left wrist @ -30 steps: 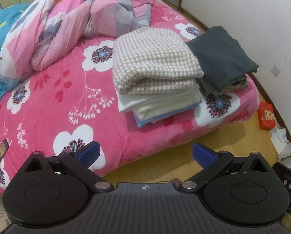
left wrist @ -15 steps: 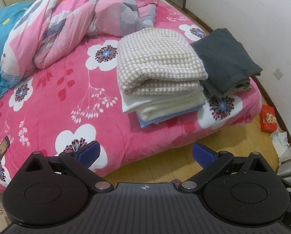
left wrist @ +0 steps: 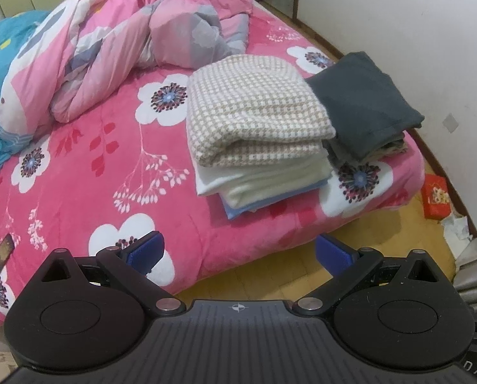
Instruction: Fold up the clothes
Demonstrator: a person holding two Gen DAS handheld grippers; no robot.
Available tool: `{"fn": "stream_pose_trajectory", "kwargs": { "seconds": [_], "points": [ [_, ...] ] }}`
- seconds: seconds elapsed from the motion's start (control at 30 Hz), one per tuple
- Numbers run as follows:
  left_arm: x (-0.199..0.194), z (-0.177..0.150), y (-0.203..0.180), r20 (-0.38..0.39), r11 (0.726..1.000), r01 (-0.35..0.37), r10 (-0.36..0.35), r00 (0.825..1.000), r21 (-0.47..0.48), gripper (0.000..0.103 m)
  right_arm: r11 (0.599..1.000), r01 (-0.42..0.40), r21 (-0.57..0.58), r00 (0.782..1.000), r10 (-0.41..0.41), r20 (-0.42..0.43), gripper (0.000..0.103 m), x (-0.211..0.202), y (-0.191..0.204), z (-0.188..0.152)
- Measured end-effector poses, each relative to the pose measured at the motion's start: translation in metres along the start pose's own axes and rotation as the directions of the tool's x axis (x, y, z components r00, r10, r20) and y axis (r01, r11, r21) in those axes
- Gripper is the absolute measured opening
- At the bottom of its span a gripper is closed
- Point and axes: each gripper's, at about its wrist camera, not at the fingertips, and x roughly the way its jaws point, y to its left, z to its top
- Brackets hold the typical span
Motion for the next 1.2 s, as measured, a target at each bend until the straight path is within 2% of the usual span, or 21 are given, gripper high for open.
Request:
{"fn": "stream_pose_trajectory", "kwargs": {
  "seconds": [0.13,0.27,0.5,0.7,1.2],
  "points": [
    [-0.001,0.002,0.001,0.009,0.998,-0.047,0.046,0.999,0.038,0.102,1.0,0.006,0.002,1.0,-0.006,0.004,0.101,0.0,-0.001,-0.001],
    [0.003,0.003,0.01,0.023,0.99,-0.128,0.126,0.992,0.057,0.102,1.0,0.009,0.005,1.0,-0.009,0.014,0.101,-0.001,-0.002,0.001],
    [0.011,0.002,0.026,-0.024,0.98,-0.198,0.199,0.98,0.03,0.102,1.0,0.018,0.003,1.0,-0.018,0.018,0.101,0.001,0.0,0.003],
    [0.008,-0.006,0.027,-0.025,0.975,-0.214,0.216,0.976,0.06,0.102,0.999,0.033,-0.002,0.999,-0.032,0.027,0.101,0.002,0.003,0.006],
    [0.008,-0.011,0.055,-0.077,0.976,-0.219,0.219,0.973,0.01,0.102,1.0,0.025,-0.016,1.0,-0.024,0.02,0.102,0.005,0.015,0.014]
  ]
}}
